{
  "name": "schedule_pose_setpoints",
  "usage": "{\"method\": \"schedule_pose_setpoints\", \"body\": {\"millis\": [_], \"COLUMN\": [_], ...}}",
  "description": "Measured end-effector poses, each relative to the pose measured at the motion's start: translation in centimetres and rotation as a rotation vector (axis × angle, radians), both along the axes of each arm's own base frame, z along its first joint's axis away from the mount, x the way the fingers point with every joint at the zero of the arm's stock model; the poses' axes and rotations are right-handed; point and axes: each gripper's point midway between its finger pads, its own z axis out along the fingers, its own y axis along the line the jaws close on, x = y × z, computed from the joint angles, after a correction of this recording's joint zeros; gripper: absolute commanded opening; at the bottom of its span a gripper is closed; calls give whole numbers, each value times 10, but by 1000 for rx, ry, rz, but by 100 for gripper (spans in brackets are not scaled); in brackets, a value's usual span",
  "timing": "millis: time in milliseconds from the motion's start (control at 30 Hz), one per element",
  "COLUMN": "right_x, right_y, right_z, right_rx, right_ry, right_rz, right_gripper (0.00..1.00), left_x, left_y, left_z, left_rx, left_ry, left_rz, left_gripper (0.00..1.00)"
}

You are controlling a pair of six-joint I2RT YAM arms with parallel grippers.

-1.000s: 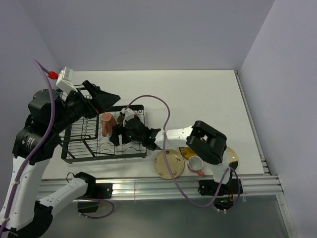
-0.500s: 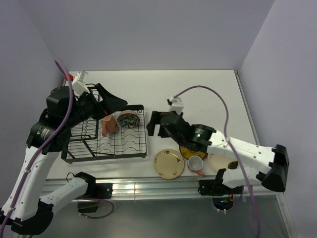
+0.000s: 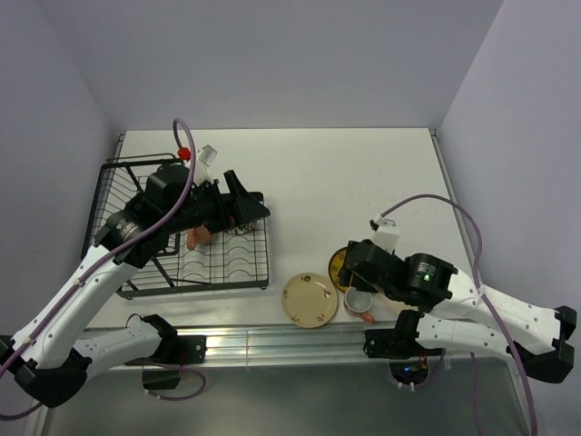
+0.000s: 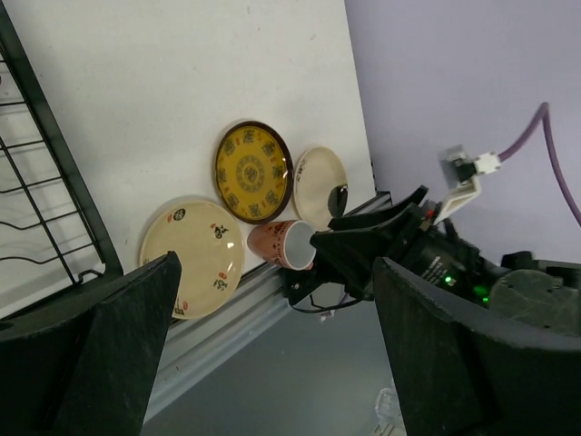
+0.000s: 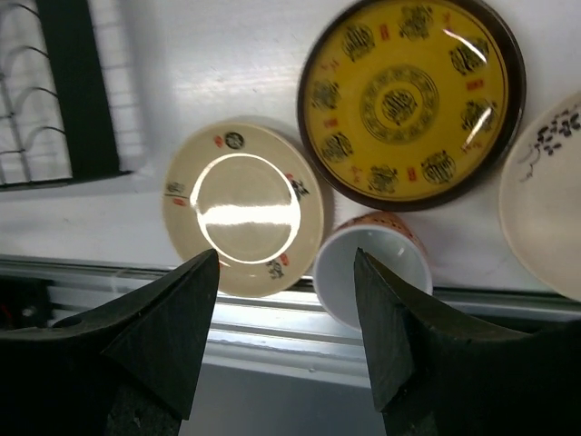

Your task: Load the mixed dishes into the dish rack

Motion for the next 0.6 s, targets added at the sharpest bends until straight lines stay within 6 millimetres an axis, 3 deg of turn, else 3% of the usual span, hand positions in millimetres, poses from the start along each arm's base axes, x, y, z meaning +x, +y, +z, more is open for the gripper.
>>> {"method": "schedule_pose_setpoints", "body": {"millis": [333,600], "right_x": [-28,-32], "right_y": [-1,0], "right_z": [-52,-81], "right_rx": [-151,-231], "right_ry": [141,185], "right_rz": [38,34], "right_gripper": [66,56], "left_x": [-7,-8], "left_y": [4,4], "left_z": [-1,-4], "left_rx": [-14,-12], "left_ry": [-12,-6], "left_rz": [3,3], "left_gripper": [93,93]}}
